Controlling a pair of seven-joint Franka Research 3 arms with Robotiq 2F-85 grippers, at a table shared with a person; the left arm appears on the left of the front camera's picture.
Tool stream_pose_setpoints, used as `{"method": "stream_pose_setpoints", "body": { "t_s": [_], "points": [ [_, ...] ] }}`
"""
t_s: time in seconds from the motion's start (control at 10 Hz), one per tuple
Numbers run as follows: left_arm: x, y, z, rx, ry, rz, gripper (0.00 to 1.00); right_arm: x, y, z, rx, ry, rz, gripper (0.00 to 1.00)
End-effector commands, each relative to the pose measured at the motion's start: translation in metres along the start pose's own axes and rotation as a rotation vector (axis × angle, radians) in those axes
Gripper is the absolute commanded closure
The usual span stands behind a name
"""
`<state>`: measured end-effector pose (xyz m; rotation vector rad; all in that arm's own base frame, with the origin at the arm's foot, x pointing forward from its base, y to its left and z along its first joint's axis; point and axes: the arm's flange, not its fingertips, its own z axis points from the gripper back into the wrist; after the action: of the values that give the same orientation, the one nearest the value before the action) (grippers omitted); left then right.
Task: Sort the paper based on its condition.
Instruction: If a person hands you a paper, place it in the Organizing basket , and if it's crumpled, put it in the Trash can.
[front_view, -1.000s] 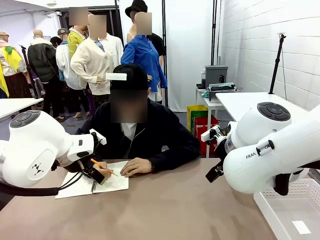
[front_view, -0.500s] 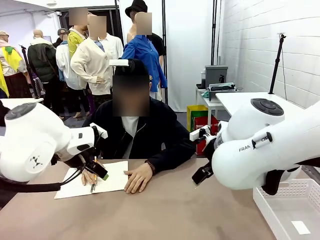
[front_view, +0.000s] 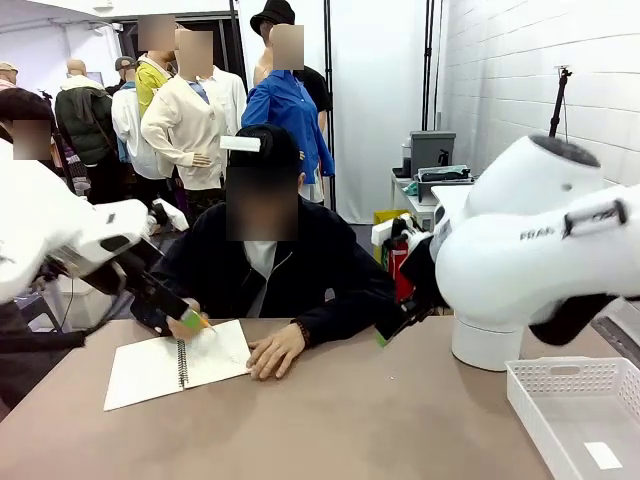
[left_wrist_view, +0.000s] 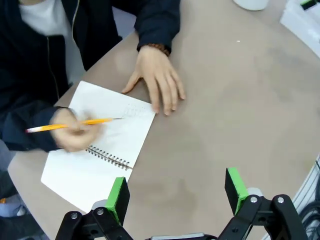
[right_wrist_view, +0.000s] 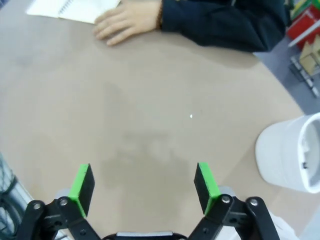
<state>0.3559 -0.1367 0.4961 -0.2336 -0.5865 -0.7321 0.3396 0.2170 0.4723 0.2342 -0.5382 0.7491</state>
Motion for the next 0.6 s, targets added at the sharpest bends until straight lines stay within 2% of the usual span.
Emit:
{"method": "stream_pose_setpoints", "body": {
  "t_s": [0.0, 0.3, 0.5],
  "points": [
    [0.012, 0.019, 0.032, -0.068, -0.002, -0.050, 0.00, 0.022, -0.002, 0.036, 0.066, 0.020, 0.082, 0.00],
    [0.023, 0.052, 0.057, -0.026, 0.022, -0.058, 0.00, 0.060, -0.005, 0.086, 0.106, 0.013, 0.090, 0.00],
    [0.033, 0.071, 0.087, -0.018, 0.008, -0.070, 0.00, 0.078, -0.005, 0.112, 0.059, 0.025, 0.116, 0.00]
  ]
}}
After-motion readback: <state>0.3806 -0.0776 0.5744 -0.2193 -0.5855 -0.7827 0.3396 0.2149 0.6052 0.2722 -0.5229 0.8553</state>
